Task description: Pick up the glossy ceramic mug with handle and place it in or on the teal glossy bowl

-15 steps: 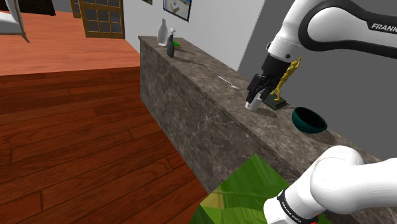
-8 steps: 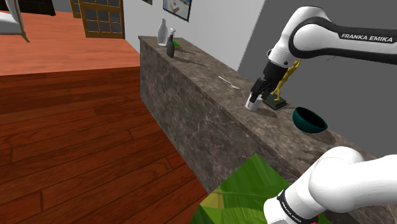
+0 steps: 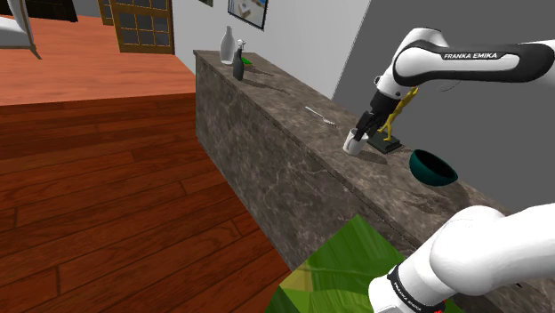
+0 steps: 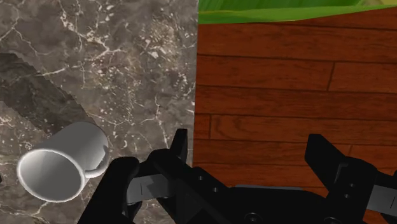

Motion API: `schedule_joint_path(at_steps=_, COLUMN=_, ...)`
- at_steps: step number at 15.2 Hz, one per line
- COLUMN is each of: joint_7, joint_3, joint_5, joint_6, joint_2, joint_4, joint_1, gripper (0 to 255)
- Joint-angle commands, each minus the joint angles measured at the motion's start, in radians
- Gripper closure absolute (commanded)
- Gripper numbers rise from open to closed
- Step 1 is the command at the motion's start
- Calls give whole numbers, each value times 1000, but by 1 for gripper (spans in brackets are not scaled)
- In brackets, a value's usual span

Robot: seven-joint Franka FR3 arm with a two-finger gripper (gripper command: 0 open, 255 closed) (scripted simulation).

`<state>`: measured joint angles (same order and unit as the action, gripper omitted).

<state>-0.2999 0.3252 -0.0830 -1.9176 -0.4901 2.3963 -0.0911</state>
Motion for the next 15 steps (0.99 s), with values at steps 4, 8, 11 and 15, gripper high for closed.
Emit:
schedule_joint_path(at_steps=4, joint_7=-140, joint_3=100, joint_5=5, joint_6=-70, joint_2=146, joint_4=-81, joint_1=-8, gripper=0)
schedule_joint_path(at_steps=8, joint_7=-262, joint_3=175, joint_5=46, joint_6=-117, joint_2=282, joint_4=-166, joint_1=-10, gripper=0)
schedule_joint_path(at_steps=11, joint_7=-361, joint_3=223, joint_5=101, joint_6=-141, joint_2=395, joint_4=-244, joint_1=-17, gripper=0)
schedule_joint_path(at_steps=15, joint_7=-498, joint_3=266, joint_5=200, joint_6=-154, joint_2=559, joint_4=-367, joint_1=-46, gripper=0)
